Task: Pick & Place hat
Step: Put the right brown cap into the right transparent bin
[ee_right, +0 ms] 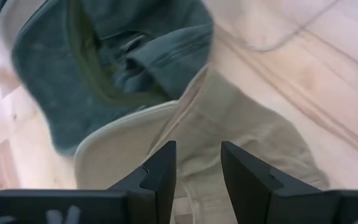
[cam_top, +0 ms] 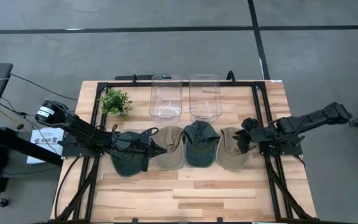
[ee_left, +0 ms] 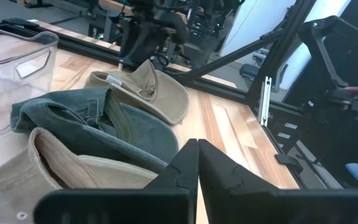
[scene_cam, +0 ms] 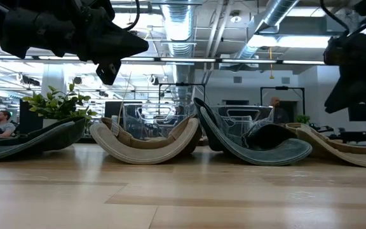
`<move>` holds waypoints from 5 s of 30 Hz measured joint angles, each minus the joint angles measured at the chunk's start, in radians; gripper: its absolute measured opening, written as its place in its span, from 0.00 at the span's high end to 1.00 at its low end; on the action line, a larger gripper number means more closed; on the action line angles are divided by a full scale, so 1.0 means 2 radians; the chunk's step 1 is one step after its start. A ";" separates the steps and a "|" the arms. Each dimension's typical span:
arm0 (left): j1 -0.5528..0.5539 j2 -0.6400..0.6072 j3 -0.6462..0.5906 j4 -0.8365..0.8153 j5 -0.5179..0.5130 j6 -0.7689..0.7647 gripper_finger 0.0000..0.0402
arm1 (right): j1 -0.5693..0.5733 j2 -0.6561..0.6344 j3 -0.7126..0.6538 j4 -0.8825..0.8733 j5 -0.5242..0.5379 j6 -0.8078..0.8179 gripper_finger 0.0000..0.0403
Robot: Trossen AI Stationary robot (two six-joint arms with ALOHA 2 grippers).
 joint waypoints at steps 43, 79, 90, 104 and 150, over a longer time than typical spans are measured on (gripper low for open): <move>0.023 0.000 0.000 0.006 0.001 0.000 0.98 | -0.325 0.340 0.158 -0.122 -0.261 -0.307 0.71; 0.023 0.000 0.000 0.005 0.013 0.000 0.98 | -0.325 0.418 0.151 -0.087 -0.195 -0.274 0.45; 0.023 0.000 0.000 0.005 0.014 0.000 0.98 | -0.325 0.485 0.153 -0.089 -0.203 -0.272 0.55; 0.023 0.000 0.000 0.005 0.014 0.000 0.98 | -0.324 0.392 0.171 -0.161 -0.172 -0.259 0.91; 0.013 0.036 0.055 0.002 -0.017 -0.006 0.98 | -0.062 0.329 0.451 -0.314 -0.046 -0.108 0.97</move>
